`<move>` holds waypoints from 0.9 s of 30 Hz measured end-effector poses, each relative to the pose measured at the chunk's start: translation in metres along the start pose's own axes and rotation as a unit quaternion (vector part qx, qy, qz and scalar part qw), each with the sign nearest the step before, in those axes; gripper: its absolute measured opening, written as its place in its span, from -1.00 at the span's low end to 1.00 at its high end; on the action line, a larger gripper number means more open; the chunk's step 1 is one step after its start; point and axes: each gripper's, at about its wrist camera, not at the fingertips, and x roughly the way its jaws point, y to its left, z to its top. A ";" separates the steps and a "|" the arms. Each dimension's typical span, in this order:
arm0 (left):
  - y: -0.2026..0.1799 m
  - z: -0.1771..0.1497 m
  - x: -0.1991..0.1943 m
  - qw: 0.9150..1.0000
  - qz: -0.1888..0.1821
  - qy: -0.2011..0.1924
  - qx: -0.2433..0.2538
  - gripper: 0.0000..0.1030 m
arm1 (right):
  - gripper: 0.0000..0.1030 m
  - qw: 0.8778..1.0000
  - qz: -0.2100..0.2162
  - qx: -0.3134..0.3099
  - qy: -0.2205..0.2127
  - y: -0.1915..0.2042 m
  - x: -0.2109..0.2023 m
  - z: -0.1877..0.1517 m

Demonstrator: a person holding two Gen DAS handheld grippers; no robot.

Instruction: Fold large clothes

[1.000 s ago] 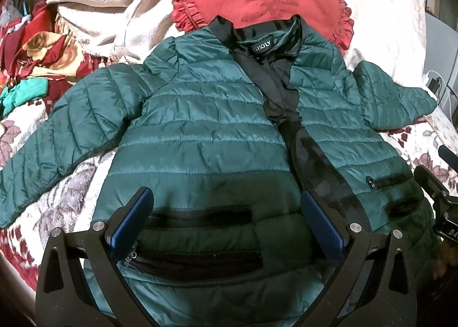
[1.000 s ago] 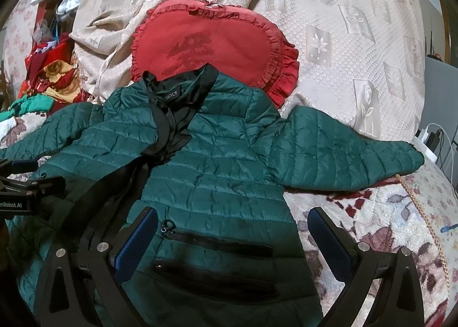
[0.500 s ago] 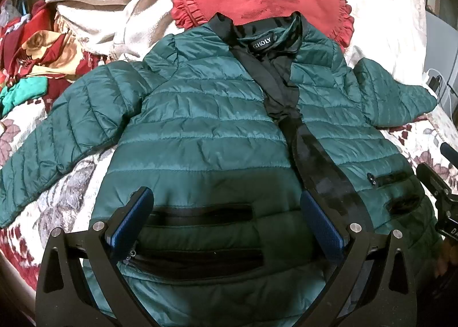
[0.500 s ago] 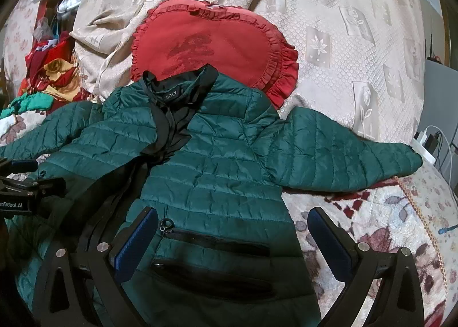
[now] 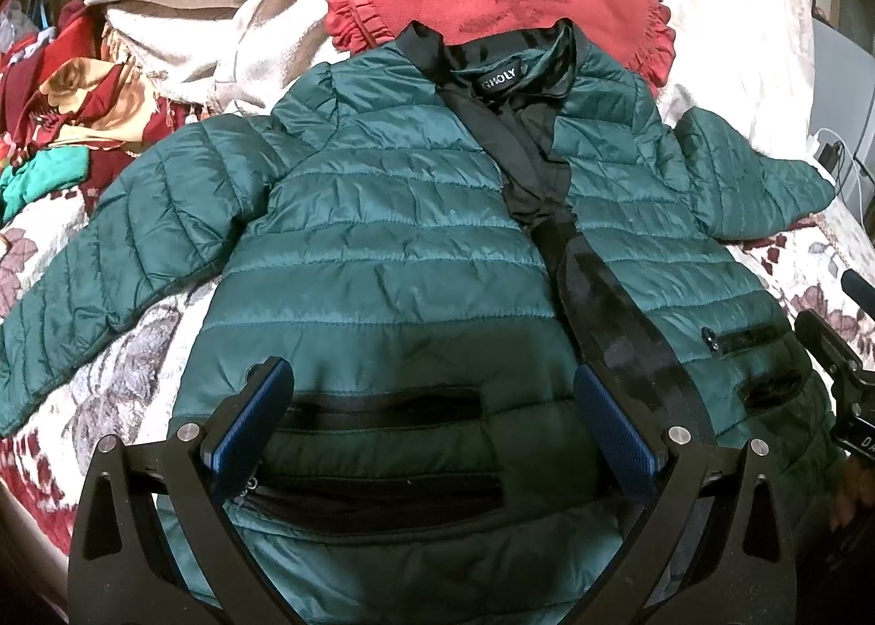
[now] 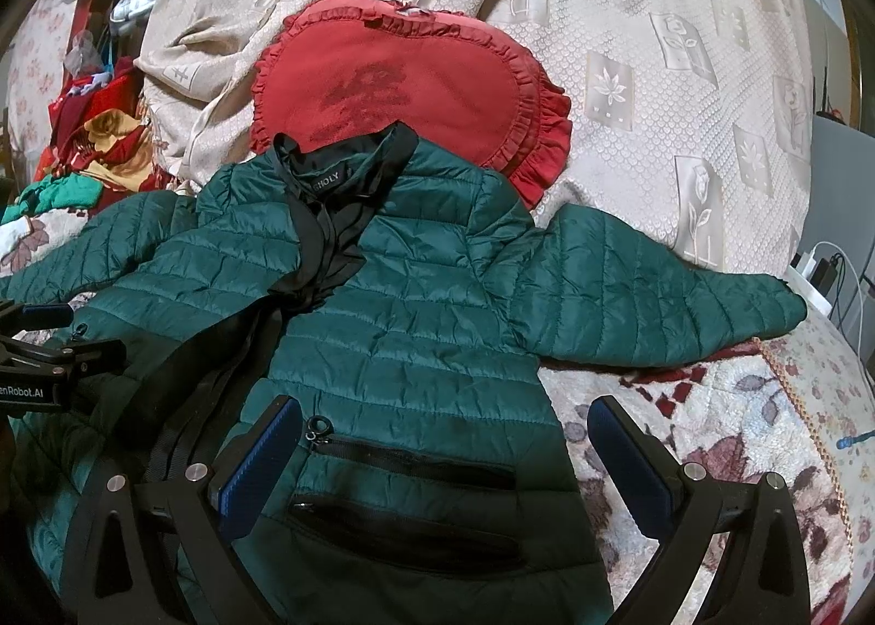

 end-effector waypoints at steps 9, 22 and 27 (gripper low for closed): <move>0.000 0.000 0.000 1.000 0.000 0.000 0.000 0.99 | 1.00 1.000 0.000 0.000 0.000 0.000 0.000 0.000; -0.001 -0.002 0.002 1.000 -0.001 0.000 -0.001 0.99 | 1.00 1.000 -0.001 -0.003 0.001 0.005 -0.001 0.000; -0.001 -0.002 0.002 1.000 0.000 0.000 -0.001 0.99 | 1.00 1.000 -0.001 -0.004 0.001 0.005 -0.001 0.000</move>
